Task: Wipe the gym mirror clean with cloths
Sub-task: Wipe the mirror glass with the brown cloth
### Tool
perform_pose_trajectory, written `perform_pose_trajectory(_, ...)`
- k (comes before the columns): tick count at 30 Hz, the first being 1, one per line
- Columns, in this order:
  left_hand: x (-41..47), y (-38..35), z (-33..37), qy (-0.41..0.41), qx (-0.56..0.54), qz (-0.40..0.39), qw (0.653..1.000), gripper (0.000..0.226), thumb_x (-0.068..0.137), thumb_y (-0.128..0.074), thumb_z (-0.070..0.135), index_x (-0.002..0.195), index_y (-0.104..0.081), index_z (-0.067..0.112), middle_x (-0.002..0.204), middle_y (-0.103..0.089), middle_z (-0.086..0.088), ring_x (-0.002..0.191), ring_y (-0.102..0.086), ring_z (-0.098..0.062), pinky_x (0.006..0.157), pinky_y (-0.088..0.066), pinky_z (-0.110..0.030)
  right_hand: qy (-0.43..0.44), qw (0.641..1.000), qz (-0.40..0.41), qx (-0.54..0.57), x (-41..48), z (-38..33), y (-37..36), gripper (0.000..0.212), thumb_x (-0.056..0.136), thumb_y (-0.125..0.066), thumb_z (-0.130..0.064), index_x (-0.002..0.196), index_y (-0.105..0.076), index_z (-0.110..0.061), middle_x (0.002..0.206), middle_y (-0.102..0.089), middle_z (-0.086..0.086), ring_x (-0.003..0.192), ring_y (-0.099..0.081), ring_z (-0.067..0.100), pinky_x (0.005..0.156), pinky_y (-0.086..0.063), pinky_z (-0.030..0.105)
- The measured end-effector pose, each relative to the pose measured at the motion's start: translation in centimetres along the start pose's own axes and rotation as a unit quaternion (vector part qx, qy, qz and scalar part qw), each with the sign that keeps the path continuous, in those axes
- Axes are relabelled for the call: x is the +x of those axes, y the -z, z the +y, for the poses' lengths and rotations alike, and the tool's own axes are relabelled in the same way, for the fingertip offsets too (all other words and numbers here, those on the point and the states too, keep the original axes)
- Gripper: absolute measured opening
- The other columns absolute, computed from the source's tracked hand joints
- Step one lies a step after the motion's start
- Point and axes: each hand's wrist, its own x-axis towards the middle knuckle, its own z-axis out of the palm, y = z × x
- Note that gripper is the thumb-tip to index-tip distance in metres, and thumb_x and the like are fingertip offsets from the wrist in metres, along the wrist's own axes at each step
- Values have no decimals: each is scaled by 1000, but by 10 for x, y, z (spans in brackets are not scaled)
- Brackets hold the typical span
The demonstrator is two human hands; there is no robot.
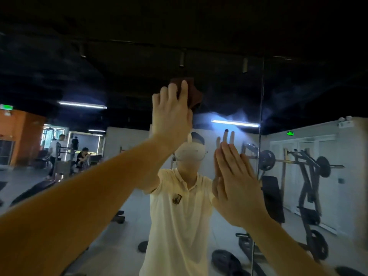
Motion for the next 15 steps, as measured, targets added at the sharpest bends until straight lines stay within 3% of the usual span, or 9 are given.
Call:
perform_pose_trajectory(2,-40,-9,20,-72,-38,0,997,76,89,-64,40,155,-39,10,130,-51,-17,113,-51,-34,101,-40,-45,-10,999,15,44,-7,1,6,60,104,-33,-28,160,-30,-8,170,-18,8,159,-11,20,128,-13,46)
perform_pose_trajectory(5,-127,-9,25,-251,-105,-37,962,82,83,-74,44,153,-43,13,130,-53,-12,113,-55,-30,103,-45,-45,-75,987,104,100,-13,6,23,60,97,-33,-27,151,-43,-4,161,-38,15,151,-32,30,124,-25,56)
perform_pose_trajectory(8,-148,-1,3,-437,-71,-98,891,80,88,-71,43,157,-37,20,134,-55,-10,121,-53,-29,112,-43,-47,-144,983,105,54,-9,31,30,61,98,-38,-22,157,-33,-9,167,-25,14,154,-24,33,124,-21,58)
perform_pose_trajectory(9,-132,-1,-4,-462,-46,-104,880,80,88,-70,42,158,-36,23,134,-55,-11,122,-52,-30,111,-44,-48,-169,980,96,40,-7,43,27,62,99,-41,-20,159,-30,-9,168,-21,15,155,-21,34,124,-21,59)
perform_pose_trajectory(11,-82,-1,-13,-411,16,-54,910,82,87,-70,41,158,-34,25,132,-54,-13,118,-51,-32,106,-46,-49,-207,974,90,29,-6,65,19,59,103,-38,-22,159,-28,-6,168,-20,18,155,-20,36,123,-23,61)
perform_pose_trajectory(13,-23,2,-16,-266,48,-12,963,83,89,-70,39,160,-29,24,136,-49,-15,121,-48,-35,109,-39,-51,-196,976,94,18,-10,75,10,61,106,-28,-30,160,-25,-3,168,-19,20,156,-17,35,123,-24,61)
perform_pose_trajectory(15,17,4,-2,-144,9,-14,989,79,92,-67,34,161,-29,22,143,-45,-17,128,-44,-38,115,-31,-50,-175,980,95,10,-14,80,3,62,107,-23,-36,161,-22,-4,168,-18,18,157,-13,31,124,-21,59)
